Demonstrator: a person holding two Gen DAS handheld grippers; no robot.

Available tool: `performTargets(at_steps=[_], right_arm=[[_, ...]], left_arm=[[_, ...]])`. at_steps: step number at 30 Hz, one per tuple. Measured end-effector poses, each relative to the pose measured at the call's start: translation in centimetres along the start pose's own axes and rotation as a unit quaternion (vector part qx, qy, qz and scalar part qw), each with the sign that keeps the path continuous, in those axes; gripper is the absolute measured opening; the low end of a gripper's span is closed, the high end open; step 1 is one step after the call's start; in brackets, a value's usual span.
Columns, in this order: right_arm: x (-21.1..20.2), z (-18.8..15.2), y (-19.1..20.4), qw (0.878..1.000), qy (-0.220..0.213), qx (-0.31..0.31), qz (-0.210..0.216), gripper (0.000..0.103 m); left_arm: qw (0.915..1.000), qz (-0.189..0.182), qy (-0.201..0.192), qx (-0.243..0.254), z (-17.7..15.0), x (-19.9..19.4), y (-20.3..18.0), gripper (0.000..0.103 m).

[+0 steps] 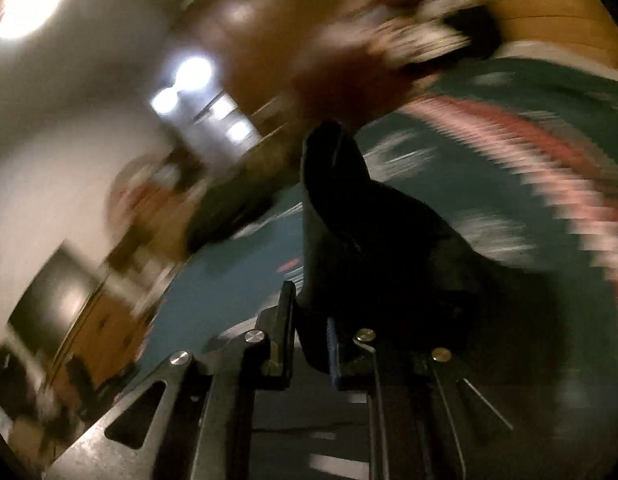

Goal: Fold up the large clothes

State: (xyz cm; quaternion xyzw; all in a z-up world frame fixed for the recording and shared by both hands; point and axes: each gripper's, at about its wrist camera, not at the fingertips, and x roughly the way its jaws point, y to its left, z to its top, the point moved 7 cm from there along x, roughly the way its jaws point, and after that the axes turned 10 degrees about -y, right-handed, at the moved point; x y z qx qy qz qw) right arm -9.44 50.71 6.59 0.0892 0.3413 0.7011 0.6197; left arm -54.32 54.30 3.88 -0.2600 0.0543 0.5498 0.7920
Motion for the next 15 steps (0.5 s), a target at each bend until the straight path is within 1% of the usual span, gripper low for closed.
performTargets(at_steps=[3, 4, 5, 7, 10, 12, 14, 15], right_arm=[[9.1, -5.6, 8.3, 0.996, 0.066, -0.017, 0.049, 0.017], [11.0, -7.0, 9.7, 0.995, 0.081, -0.020, 0.057, 0.017], [14.0, -9.5, 12.0, 0.992, 0.103, -0.029, 0.065, 0.017], [18.0, -13.4, 14.4, 0.987, 0.136, -0.033, 0.073, 0.017], [21.9, -18.8, 16.2, 0.980, 0.180, -0.034, 0.079, 0.017], [24.2, -22.3, 16.9, 0.975, 0.207, -0.036, 0.078, 0.020], [25.8, -25.0, 17.0, 0.970, 0.228, -0.043, 0.070, 0.022], [26.7, -25.5, 16.7, 0.969, 0.233, -0.046, 0.069, 0.023]], left_arm=[[0.9997, 0.020, -0.008, -0.012, 0.6, -1.4, 3.7, 0.075], [0.9994, 0.027, -0.010, -0.020, 0.7, -1.8, 4.9, 0.075], [0.9989, 0.034, -0.011, -0.030, 0.6, -2.1, 6.1, 0.075], [0.9979, 0.047, -0.006, -0.043, 0.0, -2.5, 8.3, 0.075], [0.9969, 0.054, 0.012, -0.056, -1.4, -2.3, 10.2, 0.075], [0.9964, 0.055, 0.025, -0.060, -2.6, -1.9, 10.7, 0.075], [0.9957, 0.049, 0.037, -0.070, -3.7, -1.3, 10.7, 0.075], [0.9953, 0.043, 0.043, -0.075, -4.3, -0.9, 10.5, 0.075]])
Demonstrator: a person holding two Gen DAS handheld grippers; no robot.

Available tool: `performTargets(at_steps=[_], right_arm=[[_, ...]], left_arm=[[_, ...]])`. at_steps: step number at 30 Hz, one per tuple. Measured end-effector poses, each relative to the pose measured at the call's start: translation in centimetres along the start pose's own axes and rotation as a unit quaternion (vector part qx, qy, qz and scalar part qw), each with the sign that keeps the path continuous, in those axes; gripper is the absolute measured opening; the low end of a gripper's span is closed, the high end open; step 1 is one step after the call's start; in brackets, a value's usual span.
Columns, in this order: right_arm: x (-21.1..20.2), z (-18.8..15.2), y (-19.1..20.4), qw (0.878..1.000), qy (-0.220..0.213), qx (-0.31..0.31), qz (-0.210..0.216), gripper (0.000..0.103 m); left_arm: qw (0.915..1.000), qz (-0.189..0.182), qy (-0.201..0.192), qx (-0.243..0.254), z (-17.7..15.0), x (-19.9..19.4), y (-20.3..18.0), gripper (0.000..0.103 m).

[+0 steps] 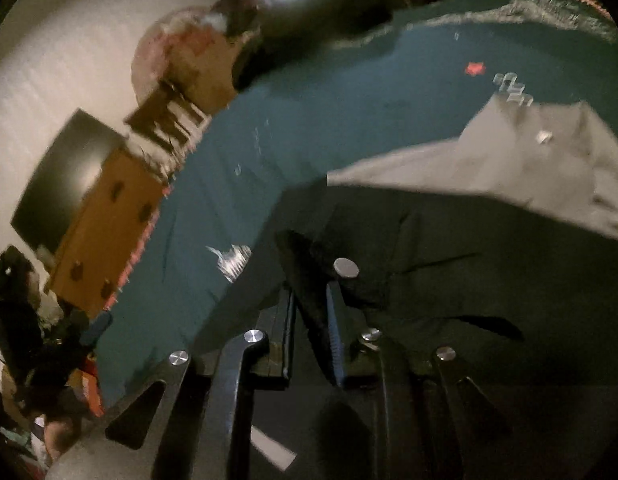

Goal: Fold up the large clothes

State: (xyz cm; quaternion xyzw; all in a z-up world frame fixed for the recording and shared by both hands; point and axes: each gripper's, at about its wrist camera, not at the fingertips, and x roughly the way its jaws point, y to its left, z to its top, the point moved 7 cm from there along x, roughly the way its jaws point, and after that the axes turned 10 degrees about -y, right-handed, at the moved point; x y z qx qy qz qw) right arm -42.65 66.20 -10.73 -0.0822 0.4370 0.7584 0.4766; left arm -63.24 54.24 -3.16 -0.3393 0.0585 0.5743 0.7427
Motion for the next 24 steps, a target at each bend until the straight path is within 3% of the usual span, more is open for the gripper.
performTargets(at_steps=[3, 5, 8, 12, 14, 17, 22, 23, 24], right_arm=[[1.6, -1.8, 0.7, 0.999, 0.042, -0.008, 0.027, 0.042], [1.3, -2.6, 2.1, 0.997, 0.049, -0.042, 0.031, 0.069], [-2.3, -2.4, 2.4, 0.997, 0.020, -0.059, 0.037, 0.069], [-10.1, -1.6, -1.2, 0.998, -0.043, -0.032, 0.016, 0.069], [-14.2, -1.6, -5.1, 0.996, -0.077, -0.017, -0.040, 0.069], [-19.3, -2.8, -11.1, 0.989, -0.109, 0.062, -0.081, 0.069], [-23.2, -5.5, -15.8, 0.982, -0.118, 0.101, -0.108, 0.069], [-23.2, -5.7, -16.0, 0.982, -0.114, 0.100, -0.109, 0.069], [-23.5, -6.1, -16.0, 0.983, -0.112, 0.099, -0.109, 0.069]], left_arm=[[0.9997, -0.018, 0.017, 0.000, -1.1, 1.0, -1.3, 0.076], [0.9985, -0.040, 0.037, 0.007, -1.8, 2.2, -3.1, 0.076], [0.9939, -0.079, 0.072, 0.027, -2.7, 4.1, -6.1, 0.076], [0.9893, -0.098, 0.100, 0.041, -3.3, 6.8, -8.9, 0.075], [0.9866, -0.094, 0.125, 0.046, -3.8, 9.3, -10.0, 0.074], [0.9818, -0.069, 0.171, 0.047, -6.0, 12.1, -10.4, 0.064], [0.9851, -0.046, 0.160, 0.045, -6.5, 13.4, -10.7, 0.063], [0.9862, -0.040, 0.155, 0.041, -6.3, 13.8, -10.6, 0.059], [0.9866, -0.037, 0.154, 0.041, -6.4, 14.2, -10.7, 0.034]])
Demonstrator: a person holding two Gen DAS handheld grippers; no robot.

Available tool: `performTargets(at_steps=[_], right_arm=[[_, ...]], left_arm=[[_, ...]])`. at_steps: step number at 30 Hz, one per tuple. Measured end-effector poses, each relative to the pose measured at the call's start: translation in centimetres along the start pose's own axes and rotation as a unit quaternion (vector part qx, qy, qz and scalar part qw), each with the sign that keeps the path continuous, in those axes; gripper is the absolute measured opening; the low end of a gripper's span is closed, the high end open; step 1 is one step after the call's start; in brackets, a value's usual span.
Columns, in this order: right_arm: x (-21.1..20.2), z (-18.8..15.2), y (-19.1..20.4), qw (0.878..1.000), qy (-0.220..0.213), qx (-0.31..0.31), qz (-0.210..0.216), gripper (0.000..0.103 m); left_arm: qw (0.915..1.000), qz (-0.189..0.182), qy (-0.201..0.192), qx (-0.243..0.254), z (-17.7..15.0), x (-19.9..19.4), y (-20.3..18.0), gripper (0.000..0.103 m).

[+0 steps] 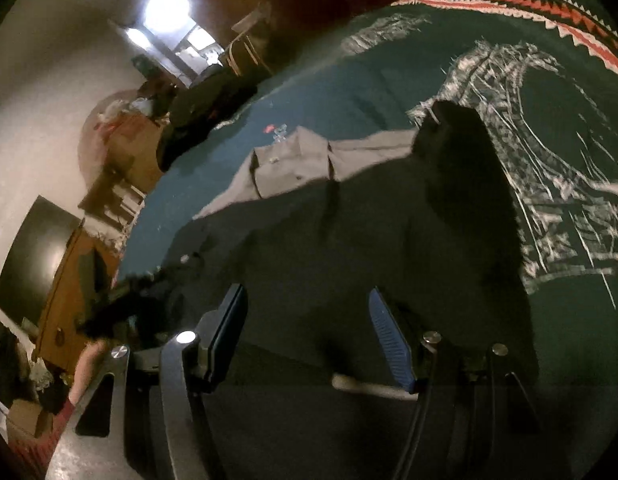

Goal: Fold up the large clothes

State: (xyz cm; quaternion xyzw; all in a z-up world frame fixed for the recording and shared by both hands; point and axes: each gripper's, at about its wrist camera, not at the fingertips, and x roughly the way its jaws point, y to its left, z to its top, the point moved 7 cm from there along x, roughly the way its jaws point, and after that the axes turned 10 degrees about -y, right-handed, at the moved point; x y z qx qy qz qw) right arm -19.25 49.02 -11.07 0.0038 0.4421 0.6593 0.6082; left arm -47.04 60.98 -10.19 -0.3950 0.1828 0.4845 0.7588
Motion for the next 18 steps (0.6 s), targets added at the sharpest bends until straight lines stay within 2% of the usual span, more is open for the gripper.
performTargets(at_steps=[1, 2, 4, 7, 10, 14, 15, 17, 18], right_arm=[[-0.1, -0.3, -0.2, 1.000, 0.002, -0.001, 0.000, 0.069], [-0.2, -0.4, -0.3, 1.000, 0.002, 0.002, 0.002, 0.069], [-0.7, -0.2, -0.8, 1.000, -0.004, 0.012, 0.004, 0.069], [-2.8, 0.7, -1.6, 1.000, -0.023, 0.013, 0.002, 0.068], [-4.9, 2.1, -2.9, 0.999, -0.047, 0.003, -0.013, 0.068], [-5.4, 3.5, -4.9, 0.998, -0.045, -0.014, -0.037, 0.068], [-4.9, 3.8, -5.4, 0.998, -0.040, -0.021, -0.044, 0.068], [-3.5, 4.6, -5.7, 0.997, -0.031, -0.042, -0.058, 0.057], [-3.0, 4.7, -5.7, 0.997, -0.026, -0.051, -0.060, 0.055]], left_arm=[[1.0000, 0.004, 0.004, 0.001, 0.0, 0.6, 0.0, 0.008], [1.0000, 0.000, 0.006, -0.002, 0.0, 0.6, 0.0, 0.003], [0.9998, -0.011, -0.011, 0.012, 0.5, -0.8, -1.0, 0.002], [0.9968, -0.034, -0.068, 0.023, 1.4, -6.1, -2.5, 0.002], [0.9948, -0.021, -0.100, 0.003, 0.9, -9.7, -0.4, 0.002], [0.9994, 0.007, -0.016, -0.028, -2.2, -5.8, 4.3, 0.003], [0.9994, 0.005, -0.013, -0.032, -2.5, -5.7, 4.4, 0.004], [0.9987, 0.000, -0.028, -0.042, -2.6, -6.2, 4.7, 0.006], [0.9985, -0.001, -0.034, -0.042, -2.6, -6.5, 4.8, 0.009]])
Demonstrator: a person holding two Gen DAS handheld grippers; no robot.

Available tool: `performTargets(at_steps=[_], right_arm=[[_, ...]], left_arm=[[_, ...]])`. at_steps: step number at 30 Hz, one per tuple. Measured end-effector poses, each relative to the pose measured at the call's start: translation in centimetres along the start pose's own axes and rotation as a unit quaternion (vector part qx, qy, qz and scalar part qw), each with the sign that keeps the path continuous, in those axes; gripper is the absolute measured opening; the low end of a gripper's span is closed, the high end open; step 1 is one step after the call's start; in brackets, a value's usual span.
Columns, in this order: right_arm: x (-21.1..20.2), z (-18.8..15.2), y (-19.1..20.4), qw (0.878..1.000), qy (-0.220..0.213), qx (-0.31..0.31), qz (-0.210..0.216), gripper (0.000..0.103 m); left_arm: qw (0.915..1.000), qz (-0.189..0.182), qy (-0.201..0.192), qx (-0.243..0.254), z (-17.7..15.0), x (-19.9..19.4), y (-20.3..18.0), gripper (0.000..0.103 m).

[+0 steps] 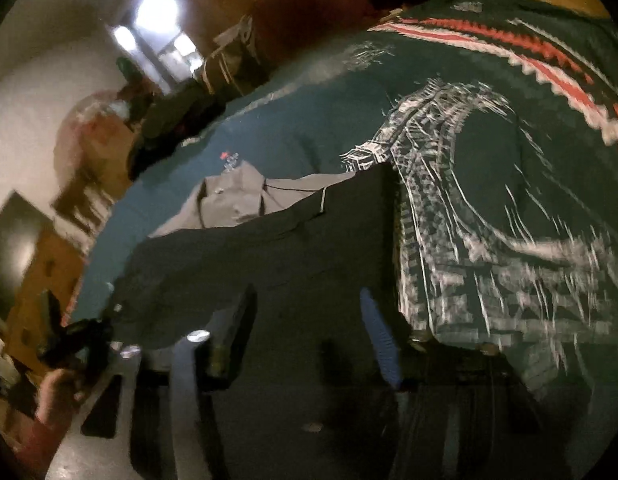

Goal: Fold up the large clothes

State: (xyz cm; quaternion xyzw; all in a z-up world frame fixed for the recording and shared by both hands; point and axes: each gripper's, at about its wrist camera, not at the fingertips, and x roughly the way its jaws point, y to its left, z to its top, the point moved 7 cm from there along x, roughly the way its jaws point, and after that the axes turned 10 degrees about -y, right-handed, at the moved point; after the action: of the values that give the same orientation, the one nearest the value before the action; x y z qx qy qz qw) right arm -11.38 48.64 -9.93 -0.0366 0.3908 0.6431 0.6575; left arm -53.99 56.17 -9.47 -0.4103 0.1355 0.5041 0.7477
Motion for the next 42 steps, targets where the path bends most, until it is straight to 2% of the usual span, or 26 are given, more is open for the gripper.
performTargets(at_steps=[1, 3, 4, 5, 6, 7, 8, 10, 12, 14, 15, 16, 18, 20, 21, 22, 23, 25, 26, 27, 31, 34, 36, 38, 42], right_arm=[[1.0, 0.0, 0.2, 1.000, 0.009, -0.015, -0.003, 0.052], [3.3, -1.2, 0.2, 0.999, 0.042, -0.029, -0.004, 0.050], [4.4, -2.1, -0.2, 0.997, 0.067, -0.041, -0.019, 0.047], [5.2, -3.2, -0.7, 0.994, 0.087, -0.051, -0.038, 0.045], [5.4, -3.7, -0.8, 0.993, 0.094, -0.055, -0.041, 0.045], [5.1, -3.7, -0.6, 0.993, 0.089, -0.060, -0.042, 0.046], [4.7, -3.7, -0.2, 0.994, 0.085, -0.063, -0.041, 0.047], [4.0, -3.3, 1.1, 0.995, 0.071, -0.063, -0.027, 0.048], [4.4, -3.4, 3.2, 0.996, 0.066, -0.065, -0.004, 0.050], [5.4, -3.9, 6.0, 0.994, 0.078, -0.073, 0.028, 0.050], [6.0, -4.3, 7.1, 0.993, 0.083, -0.075, 0.042, 0.050], [6.7, -4.7, 8.1, 0.991, 0.088, -0.077, 0.057, 0.050], [8.5, -6.4, 9.2, 0.987, 0.114, -0.088, 0.069, 0.059], [8.2, -6.7, 8.9, 0.986, 0.115, -0.089, 0.076, 0.055], [7.7, -6.5, 8.5, 0.986, 0.124, -0.079, 0.081, 0.054], [6.7, -6.2, 7.8, 0.986, 0.128, -0.068, 0.081, 0.055], [5.2, -5.8, 6.6, 0.988, 0.129, -0.056, 0.071, 0.060], [0.9, -5.7, 4.0, 0.988, 0.135, -0.022, 0.078, 0.060], [-1.6, -6.0, 2.6, 0.987, 0.137, -0.001, 0.082, 0.060], [-3.8, -6.5, 1.4, 0.987, 0.141, 0.017, 0.080, 0.060], [-13.1, -11.9, -3.1, 0.980, 0.175, 0.067, 0.059, 0.060], [-17.3, -16.2, -4.2, 0.972, 0.207, 0.093, 0.056, 0.060], [-19.1, -19.8, -3.8, 0.962, 0.243, 0.106, 0.070, 0.060], [-19.5, -22.5, -3.6, 0.957, 0.268, 0.093, 0.065, 0.063], [-19.4, -26.2, -3.1, 0.950, 0.299, 0.081, 0.049, 0.065]], left_arm=[[1.0000, 0.003, -0.002, 0.000, 0.0, -0.3, 0.1, 0.011], [0.9997, 0.020, -0.016, -0.005, 0.8, -1.5, 0.9, 0.020], [0.9984, 0.039, -0.042, -0.004, 1.8, -2.9, 1.5, 0.023], [0.9968, 0.051, -0.061, -0.003, 2.6, -4.1, 2.0, 0.032], [0.9944, 0.065, -0.083, 0.000, 3.3, -5.2, 2.3, 0.038], [0.9910, 0.078, -0.108, 0.009, 4.2, -6.7, 2.4, 0.041], [0.9907, 0.072, -0.113, 0.021, 4.4, -6.9, 1.6, 0.041], [0.9935, 0.034, -0.091, 0.059, 4.5, -5.6, -1.1, 0.041], [0.9939, -0.028, -0.032, 0.101, 2.8, -1.9, -5.2, 0.041], [0.9928, -0.052, 0.015, 0.107, 1.1, 1.3, -6.1, 0.042], [0.9925, -0.041, 0.034, 0.110, 0.2, 2.7, -5.9, 0.040], [0.9929, -0.010, 0.051, 0.107, -0.5, 4.1, -4.5, 0.035], [0.9971, -0.012, 0.049, 0.056, 0.2, 3.5, -2.1, 0.010], [0.9987, -0.014, 0.045, 0.020, 1.2, 1.3, 0.2, 0.001], [0.9989, 0.015, 0.038, 0.023, 1.5, 0.3, 1.3, 0.014], [0.9983, 0.043, 0.027, 0.028, 1.9, -2.0, 3.3, 0.019], [0.9991, 0.030, 0.023, 0.017, 1.6, -3.6, 4.0, 0.022], [0.9996, 0.026, 0.013, 0.002, 1.5, -7.7, 6.1, 0.038], [0.9995, 0.029, 0.009, 0.005, 1.2, -9.3, 6.8, 0.054], [0.9996, 0.024, 0.012, 0.003, 0.4, -11.1, 7.6, 0.062], [0.9982, -0.023, 0.042, -0.035, -3.0, -14.5, 8.3, 0.064], [0.9955, -0.057, 0.069, -0.033, -5.5, -16.4, 7.4, 0.065], [0.9920, -0.076, 0.098, -0.025, -7.7, -16.9, 6.6, 0.066], [0.9903, -0.075, 0.116, -0.015, -8.9, -17.2, 6.1, 0.066], [0.9889, -0.075, 0.127, -0.017, -10.1, -18.1, 6.1, 0.066]])
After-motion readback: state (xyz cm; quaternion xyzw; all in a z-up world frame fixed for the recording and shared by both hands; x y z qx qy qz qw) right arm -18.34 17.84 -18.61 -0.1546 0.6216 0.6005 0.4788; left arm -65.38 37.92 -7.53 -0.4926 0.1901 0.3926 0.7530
